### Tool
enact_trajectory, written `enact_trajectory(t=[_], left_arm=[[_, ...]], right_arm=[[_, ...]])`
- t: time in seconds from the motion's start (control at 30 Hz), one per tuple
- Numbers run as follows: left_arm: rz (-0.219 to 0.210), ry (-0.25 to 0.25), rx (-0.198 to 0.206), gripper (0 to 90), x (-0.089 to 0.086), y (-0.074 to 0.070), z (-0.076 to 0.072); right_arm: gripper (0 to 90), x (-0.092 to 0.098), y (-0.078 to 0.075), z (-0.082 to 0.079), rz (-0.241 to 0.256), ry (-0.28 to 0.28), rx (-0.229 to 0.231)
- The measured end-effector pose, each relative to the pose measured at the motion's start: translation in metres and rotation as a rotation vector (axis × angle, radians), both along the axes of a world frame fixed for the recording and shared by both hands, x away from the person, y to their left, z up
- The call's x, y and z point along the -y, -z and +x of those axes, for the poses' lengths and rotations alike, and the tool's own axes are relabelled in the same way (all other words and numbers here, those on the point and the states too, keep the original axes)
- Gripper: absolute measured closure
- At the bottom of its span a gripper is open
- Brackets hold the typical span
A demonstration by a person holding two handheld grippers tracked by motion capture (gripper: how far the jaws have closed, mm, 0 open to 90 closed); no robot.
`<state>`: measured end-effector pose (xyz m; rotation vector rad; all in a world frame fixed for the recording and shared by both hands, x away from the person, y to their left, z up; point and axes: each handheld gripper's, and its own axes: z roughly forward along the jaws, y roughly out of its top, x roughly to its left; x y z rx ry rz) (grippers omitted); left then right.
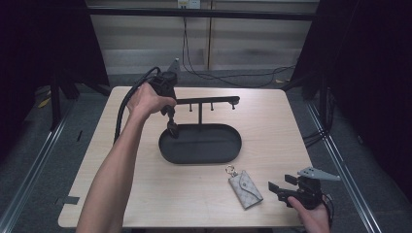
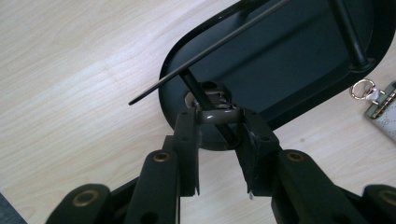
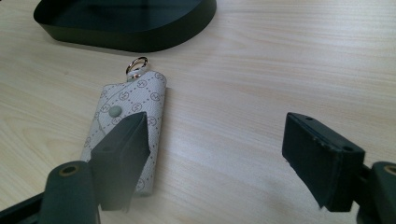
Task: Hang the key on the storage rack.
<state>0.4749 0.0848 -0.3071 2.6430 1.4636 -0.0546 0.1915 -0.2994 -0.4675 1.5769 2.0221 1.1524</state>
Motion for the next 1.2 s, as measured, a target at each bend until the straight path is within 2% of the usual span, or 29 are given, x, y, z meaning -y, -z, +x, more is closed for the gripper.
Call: enact_trajectory(t=[0.03,0.2,0.27,0.43,0.57,0.73,0.87,0.93,1.07,1.1,1.13,1.17,1.2], left_arm=[[0.007,0.01,-0.002,70.6,0.0,0.0,0.001],[0.014,-0.007,-0.008,70.6,0.002,0.0,0.002],[0.03,0.007,0.0,70.5,0.004,0.0,0.003],[0.022,0.003,0.003,70.1,0.003,0.0,0.004],[0.007,0.019,-0.007,62.8,0.001,-0.002,0.001],[-0.023,0.039,0.015,52.8,-0.002,-0.01,-0.005],[-0.015,0.054,0.008,47.8,-0.006,-0.013,-0.008],[-0.009,0.049,0.021,45.7,-0.008,-0.013,-0.01],[-0.016,0.078,0.006,41.5,-0.012,-0.011,-0.016],[-0.017,0.071,0.008,41.0,-0.013,-0.01,-0.018],[-0.015,0.084,0.002,39.6,-0.016,-0.009,-0.018],[-0.02,0.07,0.001,37.8,-0.017,-0.009,-0.02],[-0.016,0.084,0.002,36.7,-0.02,-0.008,-0.021]], right_arm=[[23.1,0.0,0.0,0.0,0.0,0.0,0.0],[23.2,0.0,0.0,0.0,0.002,-0.006,0.001],[23.2,0.0,0.0,0.0,0.0,-0.009,0.002],[23.2,0.0,0.0,-0.001,0.002,-0.012,0.003],[23.1,-0.001,0.0,0.0,-0.001,-0.014,0.001],[23.1,-0.001,0.0,0.0,-0.003,-0.014,0.002],[23.2,-0.001,0.0,0.0,-0.005,-0.013,-0.001],[23.2,-0.001,0.0,0.001,-0.005,-0.013,-0.004],[23.2,-0.001,0.001,0.001,0.0,-0.003,-0.007],[23.1,-0.001,0.001,0.002,0.002,-0.002,-0.009],[23.1,0.0,0.001,0.002,0.0,-0.003,-0.01],[23.2,-0.001,0.001,0.002,0.002,-0.002,-0.013],[23.2,-0.001,0.001,0.002,0.0,-0.002,-0.011]])
